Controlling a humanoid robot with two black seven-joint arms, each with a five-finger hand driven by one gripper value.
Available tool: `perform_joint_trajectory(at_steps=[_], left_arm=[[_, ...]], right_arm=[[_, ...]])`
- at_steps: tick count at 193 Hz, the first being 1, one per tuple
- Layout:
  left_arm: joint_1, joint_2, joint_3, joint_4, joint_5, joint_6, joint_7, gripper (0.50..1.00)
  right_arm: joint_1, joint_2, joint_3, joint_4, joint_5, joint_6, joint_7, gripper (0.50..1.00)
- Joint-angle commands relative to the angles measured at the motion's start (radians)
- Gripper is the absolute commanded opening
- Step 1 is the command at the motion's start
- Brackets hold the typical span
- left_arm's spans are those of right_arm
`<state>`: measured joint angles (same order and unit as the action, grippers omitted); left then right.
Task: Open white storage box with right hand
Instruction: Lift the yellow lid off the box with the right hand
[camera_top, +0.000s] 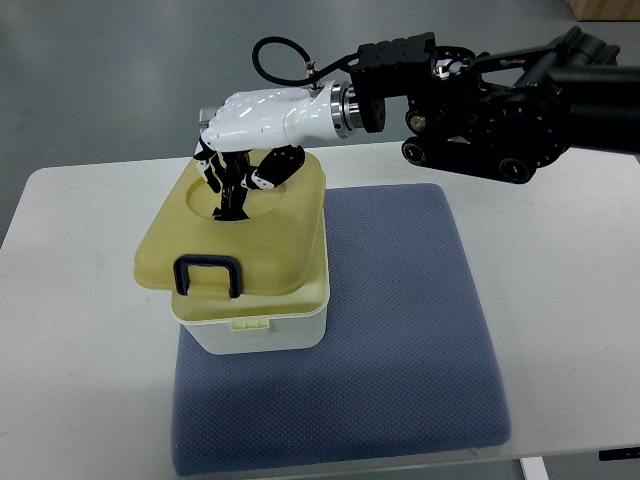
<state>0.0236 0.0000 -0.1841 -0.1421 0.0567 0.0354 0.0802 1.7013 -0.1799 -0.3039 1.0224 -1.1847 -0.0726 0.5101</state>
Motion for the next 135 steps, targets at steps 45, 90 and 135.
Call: perform_joint_trajectory(at_steps=[45, 90, 135], left_arm=[[-0.001, 0.000, 0.000, -0.001, 0.000, 0.000, 0.001, 1.000], [-0.001, 0.000, 0.002, -0.010, 0.002, 0.000, 0.000, 1.000], [-0.001, 0.000, 0.003, -0.010, 0.002, 0.000, 0.001, 1.000]], right_arm=[[0.106, -0.262, 0.111, 0.108, 0.019, 0.114, 0.016, 0.500], [0.097, -0.486, 0.114, 0.153, 0.005, 0.188, 0.061, 0.500], [-0.041, -0.590, 0.105, 0.139, -0.091, 0.177, 0.077, 0.500]])
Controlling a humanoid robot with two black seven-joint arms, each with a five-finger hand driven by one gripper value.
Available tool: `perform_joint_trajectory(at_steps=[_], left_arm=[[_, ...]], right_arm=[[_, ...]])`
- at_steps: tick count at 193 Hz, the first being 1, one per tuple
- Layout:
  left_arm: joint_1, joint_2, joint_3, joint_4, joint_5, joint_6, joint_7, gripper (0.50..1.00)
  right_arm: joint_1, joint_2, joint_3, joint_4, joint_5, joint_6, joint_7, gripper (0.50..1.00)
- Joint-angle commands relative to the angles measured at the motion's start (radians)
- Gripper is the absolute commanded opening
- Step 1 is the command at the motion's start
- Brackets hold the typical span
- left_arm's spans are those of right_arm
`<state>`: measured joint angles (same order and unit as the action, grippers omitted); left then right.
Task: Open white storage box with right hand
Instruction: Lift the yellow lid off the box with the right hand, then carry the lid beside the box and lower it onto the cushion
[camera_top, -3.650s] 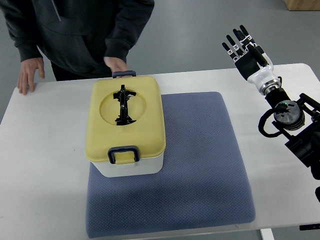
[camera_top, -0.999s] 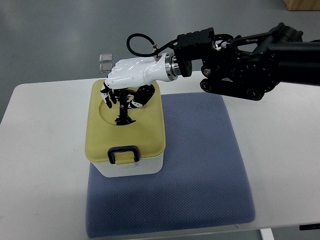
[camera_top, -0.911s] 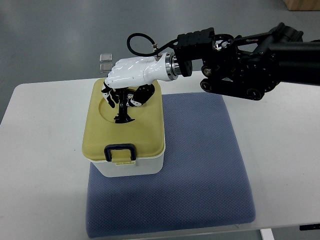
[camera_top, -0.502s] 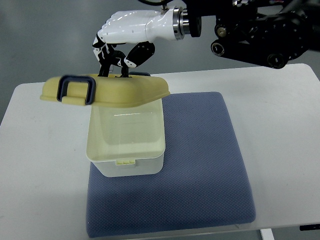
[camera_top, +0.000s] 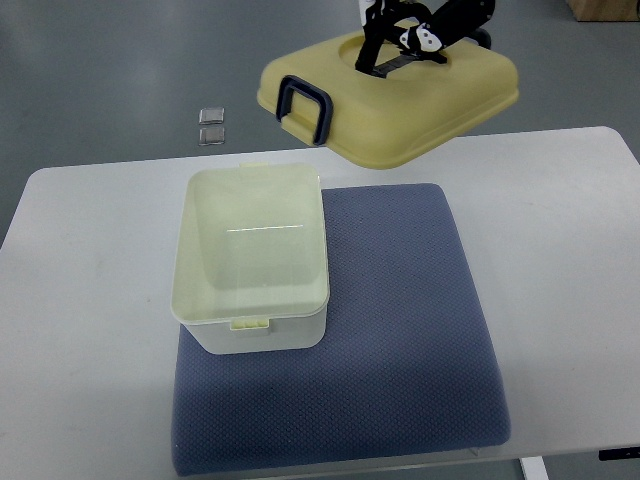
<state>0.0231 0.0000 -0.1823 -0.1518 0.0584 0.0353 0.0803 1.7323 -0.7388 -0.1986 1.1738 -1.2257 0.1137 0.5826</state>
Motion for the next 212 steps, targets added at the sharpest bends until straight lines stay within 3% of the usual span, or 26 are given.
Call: perform_joint_trajectory(at_steps=[1, 73, 212], left_arm=[[0.000, 0.000, 0.001, 0.000, 0.000, 0.000, 0.001, 1.000], [0.000, 0.000, 0.001, 0.000, 0.000, 0.000, 0.001, 1.000], [0.000, 0.000, 0.000, -0.002, 0.000, 0.000, 0.001, 1.000]], right_arm=[[-0.073, -0.031, -0.001, -0.013, -0.051, -0.009, 0.005, 0.500], [-0.341, -0.030, -0.002, -0.092, -0.159, -0.149, 0.005, 0.500], [-0.533, 0.056, -0.012, -0.123, -0.212, -0.287, 0.002, 0.500]])
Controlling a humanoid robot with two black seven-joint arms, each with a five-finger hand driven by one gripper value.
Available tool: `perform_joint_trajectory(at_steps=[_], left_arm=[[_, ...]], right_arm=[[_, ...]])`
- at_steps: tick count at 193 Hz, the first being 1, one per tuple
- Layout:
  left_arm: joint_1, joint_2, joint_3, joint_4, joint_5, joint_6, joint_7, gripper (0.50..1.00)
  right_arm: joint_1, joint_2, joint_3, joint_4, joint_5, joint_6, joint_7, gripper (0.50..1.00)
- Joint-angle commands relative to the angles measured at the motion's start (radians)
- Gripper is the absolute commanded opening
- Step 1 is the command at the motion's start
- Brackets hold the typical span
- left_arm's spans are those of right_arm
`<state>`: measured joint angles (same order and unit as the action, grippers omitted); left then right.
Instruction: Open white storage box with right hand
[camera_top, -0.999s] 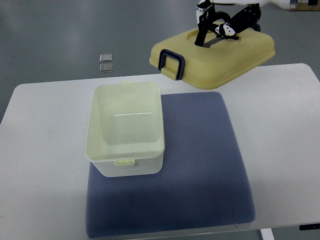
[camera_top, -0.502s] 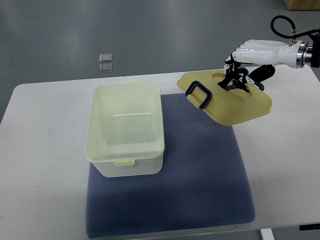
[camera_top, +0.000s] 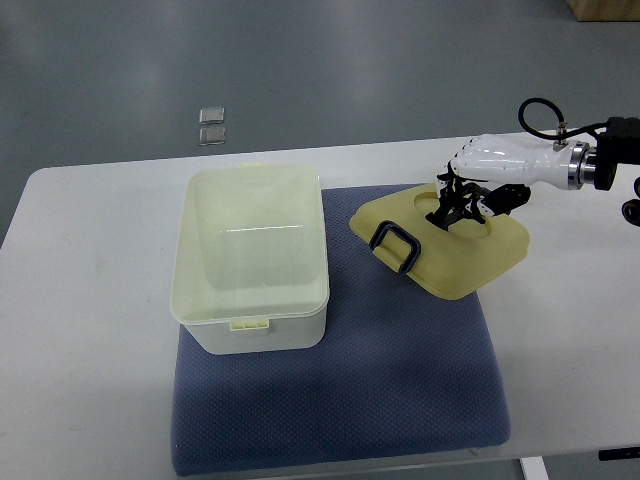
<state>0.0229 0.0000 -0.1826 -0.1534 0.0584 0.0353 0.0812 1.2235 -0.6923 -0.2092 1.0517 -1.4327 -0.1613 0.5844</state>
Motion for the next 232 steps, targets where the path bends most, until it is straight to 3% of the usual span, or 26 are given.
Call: perform_joint_trajectory(at_steps=[1, 84, 86, 87, 88, 89, 90, 91, 92, 93, 94, 95, 96, 97, 121, 159, 193, 232], left_arm=[[0.000, 0.000, 0.000, 0.000, 0.000, 0.000, 0.000, 1.000], [0.000, 0.000, 0.000, 0.000, 0.000, 0.000, 0.000, 1.000], [0.000, 0.000, 0.000, 0.000, 0.000, 0.000, 0.000, 1.000], [0.000, 0.000, 0.000, 0.000, 0.000, 0.000, 0.000, 1.000], [0.000, 0.000, 0.000, 0.000, 0.000, 0.000, 0.000, 1.000], [0.000, 0.000, -0.001, 0.000, 0.000, 0.000, 0.000, 1.000], [0.000, 0.000, -0.001, 0.000, 0.000, 0.000, 0.000, 1.000], [0.000, 0.000, 0.000, 0.000, 0.000, 0.000, 0.000, 1.000], [0.000, 0.000, 0.000, 0.000, 0.000, 0.000, 0.000, 1.000], [0.000, 0.000, -0.001, 0.000, 0.000, 0.000, 0.000, 1.000], [0.000, 0.000, -0.001, 0.000, 0.000, 0.000, 0.000, 1.000], [0.000, 0.000, 0.000, 0.000, 0.000, 0.000, 0.000, 1.000], [0.000, 0.000, 0.000, 0.000, 0.000, 0.000, 0.000, 1.000], [0.000, 0.000, 0.000, 0.002, 0.000, 0.000, 0.000, 1.000], [0.000, 0.000, 0.000, 0.002, 0.000, 0.000, 0.000, 1.000], [0.000, 0.000, -0.001, 0.002, 0.000, 0.000, 0.000, 1.000], [0.000, 0.000, 0.000, 0.002, 0.000, 0.000, 0.000, 1.000], [0.000, 0.000, 0.000, 0.000, 0.000, 0.000, 0.000, 1.000]], right_arm=[[-0.025, 0.010, -0.001, -0.001, -0.005, -0.014, 0.000, 0.500], [-0.075, 0.057, 0.007, -0.001, -0.002, -0.069, 0.012, 0.500], [-0.075, 0.059, 0.007, -0.001, 0.000, -0.069, 0.012, 0.509], [-0.075, 0.059, 0.007, 0.001, 0.001, -0.069, 0.014, 0.569], [-0.075, 0.059, 0.007, 0.001, 0.001, -0.069, 0.014, 0.570], [-0.075, 0.059, 0.008, 0.001, 0.003, -0.069, 0.014, 0.637], [-0.075, 0.059, 0.008, 0.001, 0.003, -0.069, 0.014, 0.637], [-0.075, 0.059, 0.008, 0.001, 0.005, -0.069, 0.014, 0.708], [-0.075, 0.059, 0.008, 0.001, 0.005, -0.069, 0.014, 0.709], [-0.075, 0.059, 0.008, 0.001, 0.006, -0.069, 0.014, 0.772], [-0.075, 0.059, 0.008, 0.001, 0.006, -0.069, 0.014, 0.772], [-0.075, 0.059, 0.008, 0.001, 0.006, -0.069, 0.014, 0.823], [-0.075, 0.059, 0.008, 0.001, 0.006, -0.069, 0.014, 0.823], [-0.075, 0.059, 0.010, 0.001, 0.006, -0.069, 0.015, 0.860], [-0.061, 0.051, 0.014, 0.010, 0.014, -0.060, 0.027, 0.926], [-0.007, 0.005, 0.024, 0.011, 0.035, -0.026, 0.027, 0.926], [0.010, -0.049, 0.155, 0.047, 0.153, 0.149, 0.027, 0.926], [0.002, -0.062, 0.333, 0.053, 0.250, 0.292, 0.027, 0.926]])
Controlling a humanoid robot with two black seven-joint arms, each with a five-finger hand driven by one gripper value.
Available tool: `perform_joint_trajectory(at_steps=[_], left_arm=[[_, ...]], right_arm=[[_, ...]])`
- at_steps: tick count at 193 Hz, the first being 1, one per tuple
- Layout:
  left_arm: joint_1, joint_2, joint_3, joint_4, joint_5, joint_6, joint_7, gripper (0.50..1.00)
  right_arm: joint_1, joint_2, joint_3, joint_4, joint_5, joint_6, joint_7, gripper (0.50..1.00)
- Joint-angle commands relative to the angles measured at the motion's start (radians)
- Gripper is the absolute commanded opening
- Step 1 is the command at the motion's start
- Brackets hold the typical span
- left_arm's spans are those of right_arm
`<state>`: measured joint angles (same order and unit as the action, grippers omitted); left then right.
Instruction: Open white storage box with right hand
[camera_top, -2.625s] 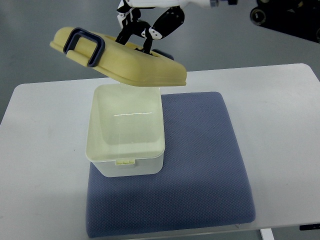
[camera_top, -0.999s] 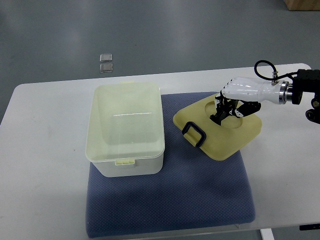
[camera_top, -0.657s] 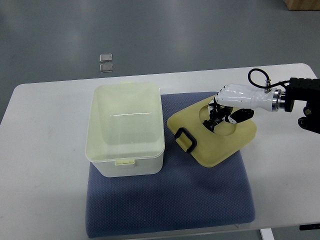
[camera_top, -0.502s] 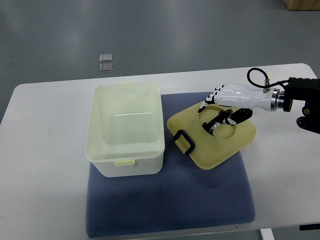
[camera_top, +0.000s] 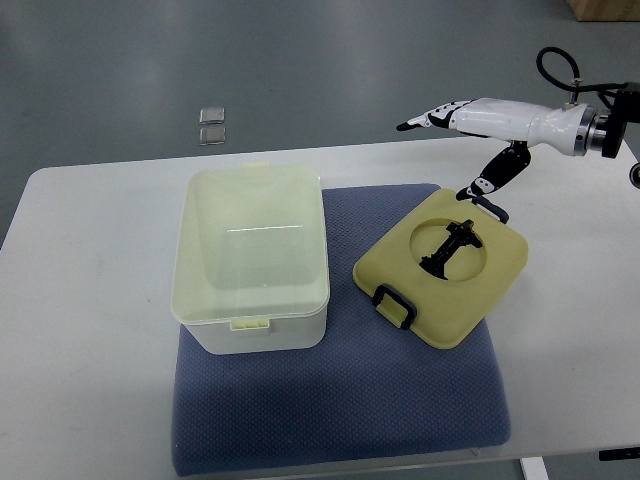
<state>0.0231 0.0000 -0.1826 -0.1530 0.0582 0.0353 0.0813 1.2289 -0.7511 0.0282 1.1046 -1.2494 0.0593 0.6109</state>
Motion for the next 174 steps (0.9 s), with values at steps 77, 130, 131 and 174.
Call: perform_joint_trajectory(at_steps=[77, 130, 131, 174], left_arm=[[0.000, 0.000, 0.000, -0.002, 0.000, 0.000, 0.000, 1.000], [0.000, 0.000, 0.000, -0.002, 0.000, 0.000, 0.000, 1.000], [0.000, 0.000, 0.000, -0.002, 0.000, 0.000, 0.000, 1.000], [0.000, 0.000, 0.000, -0.002, 0.000, 0.000, 0.000, 1.000]], right_arm=[[-0.049, 0.062, 0.374, -0.132, 0.947, 0.140, -0.197, 0.926], [-0.207, 0.176, 0.411, -0.204, 1.634, 0.123, -0.273, 0.928], [-0.207, 0.176, 0.411, -0.204, 1.634, 0.123, -0.273, 0.928], [-0.361, 0.321, 0.475, -0.250, 1.694, 0.168, -0.266, 0.928]])
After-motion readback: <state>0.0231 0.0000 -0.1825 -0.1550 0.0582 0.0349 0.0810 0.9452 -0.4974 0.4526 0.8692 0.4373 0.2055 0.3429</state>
